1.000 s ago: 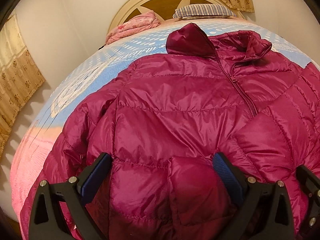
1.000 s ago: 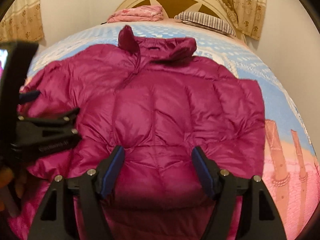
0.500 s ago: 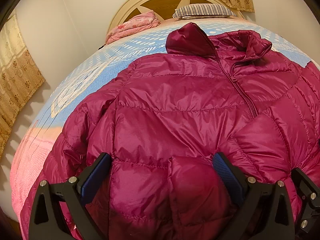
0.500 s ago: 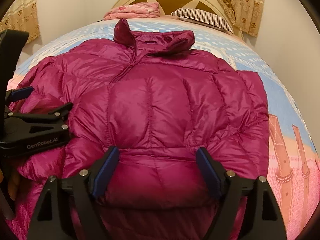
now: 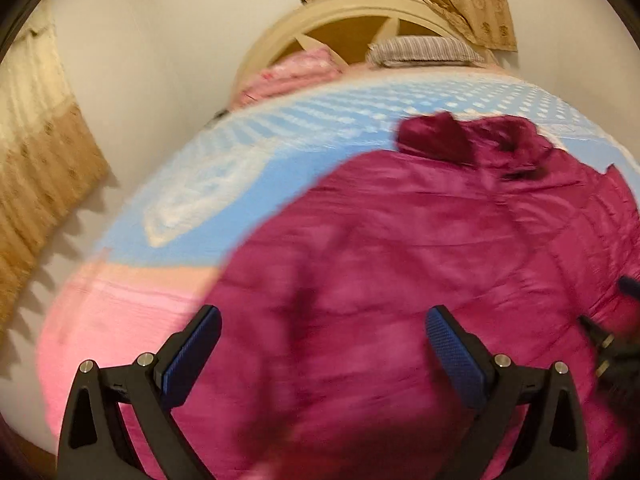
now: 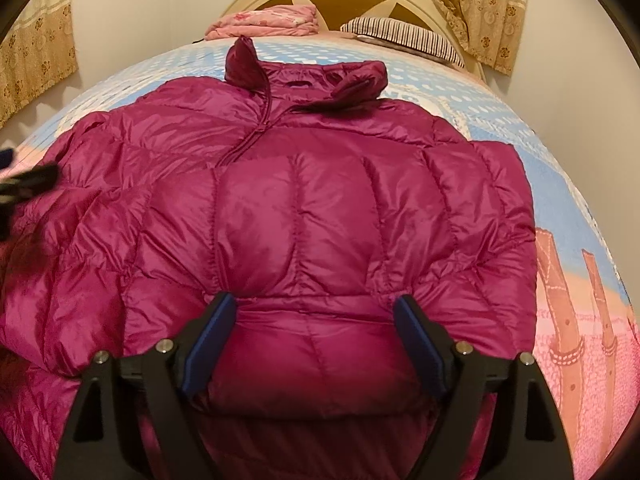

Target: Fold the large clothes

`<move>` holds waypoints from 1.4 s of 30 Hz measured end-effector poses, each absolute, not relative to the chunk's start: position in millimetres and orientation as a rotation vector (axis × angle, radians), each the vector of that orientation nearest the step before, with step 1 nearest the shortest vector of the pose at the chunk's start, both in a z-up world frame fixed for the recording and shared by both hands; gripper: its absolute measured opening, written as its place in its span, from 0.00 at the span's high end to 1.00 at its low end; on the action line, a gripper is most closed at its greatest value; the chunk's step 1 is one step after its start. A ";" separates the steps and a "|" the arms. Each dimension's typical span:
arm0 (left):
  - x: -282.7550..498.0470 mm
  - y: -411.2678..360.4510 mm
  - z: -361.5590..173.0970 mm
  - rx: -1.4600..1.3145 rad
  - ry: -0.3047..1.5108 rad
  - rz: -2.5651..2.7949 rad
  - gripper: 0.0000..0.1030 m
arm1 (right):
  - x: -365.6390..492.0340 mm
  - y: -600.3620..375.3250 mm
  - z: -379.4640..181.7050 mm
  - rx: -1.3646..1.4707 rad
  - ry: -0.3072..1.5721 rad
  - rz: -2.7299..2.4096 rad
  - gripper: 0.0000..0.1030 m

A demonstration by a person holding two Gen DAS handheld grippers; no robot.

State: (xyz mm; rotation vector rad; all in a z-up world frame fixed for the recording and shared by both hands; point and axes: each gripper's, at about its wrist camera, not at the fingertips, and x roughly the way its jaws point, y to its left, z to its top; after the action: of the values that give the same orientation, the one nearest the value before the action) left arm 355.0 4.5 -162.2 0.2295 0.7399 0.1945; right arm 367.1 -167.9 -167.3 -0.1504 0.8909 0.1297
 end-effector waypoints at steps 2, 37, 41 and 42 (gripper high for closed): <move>341.3 36.7 -158.5 0.229 0.743 0.237 0.01 | 367.5 -167.9 -167.2 -0.151 0.890 0.129 0.18; 243.3 187.1 -195.5 0.001 0.839 0.353 0.79 | 328.6 -90.6 -161.2 -0.265 0.839 0.195 0.08; 243.1 193.8 -174.0 0.022 0.779 0.383 0.84 | 322.2 -95.1 -150.4 -0.244 0.814 0.212 0.08; 243.7 196.8 -166.5 0.024 0.763 0.390 0.85 | 321.2 -95.7 -148.2 -0.242 0.808 0.216 0.08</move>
State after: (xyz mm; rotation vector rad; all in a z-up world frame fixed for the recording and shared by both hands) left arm 243.7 196.8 -166.5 0.0244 0.7626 0.3903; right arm 321.2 -95.7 -148.2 -0.2417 0.8083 0.2158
